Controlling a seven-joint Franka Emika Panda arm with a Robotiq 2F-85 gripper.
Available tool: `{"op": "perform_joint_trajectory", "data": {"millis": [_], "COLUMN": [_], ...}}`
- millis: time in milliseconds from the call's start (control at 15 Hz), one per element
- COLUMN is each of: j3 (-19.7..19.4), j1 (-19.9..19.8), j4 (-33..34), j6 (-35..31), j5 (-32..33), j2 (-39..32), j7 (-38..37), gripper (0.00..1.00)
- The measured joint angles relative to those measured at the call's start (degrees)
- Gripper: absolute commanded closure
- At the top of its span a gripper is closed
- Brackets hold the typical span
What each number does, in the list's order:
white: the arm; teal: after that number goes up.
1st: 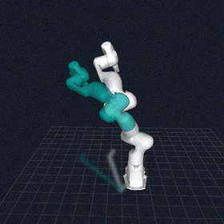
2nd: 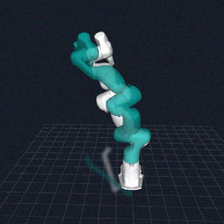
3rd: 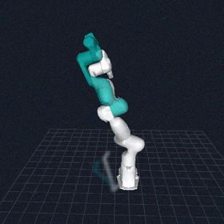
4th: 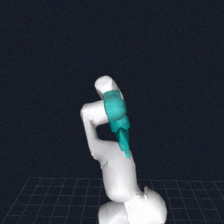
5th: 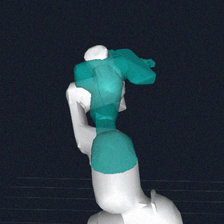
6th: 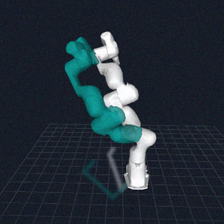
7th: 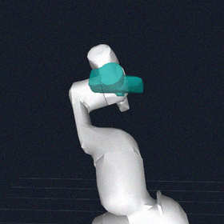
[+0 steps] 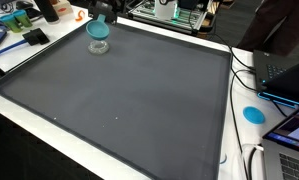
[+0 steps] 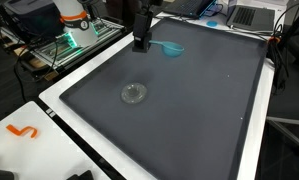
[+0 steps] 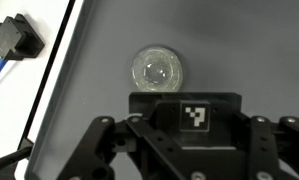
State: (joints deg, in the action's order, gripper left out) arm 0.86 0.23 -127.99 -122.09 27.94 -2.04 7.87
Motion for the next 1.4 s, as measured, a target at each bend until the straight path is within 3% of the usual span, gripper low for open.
{"op": "perform_joint_trajectory", "data": {"millis": [733, 1400], "j3": [1.77, 2.04], "j1": [3.66, 4.79], "j4": [-1.12, -0.74], "j6": [0.0, 0.0], "j5": [12.09, 13.98], "j2": [-4.62, -6.59], "j7": [-14.63, -16.83], "gripper": [0.72, 0.72]}}
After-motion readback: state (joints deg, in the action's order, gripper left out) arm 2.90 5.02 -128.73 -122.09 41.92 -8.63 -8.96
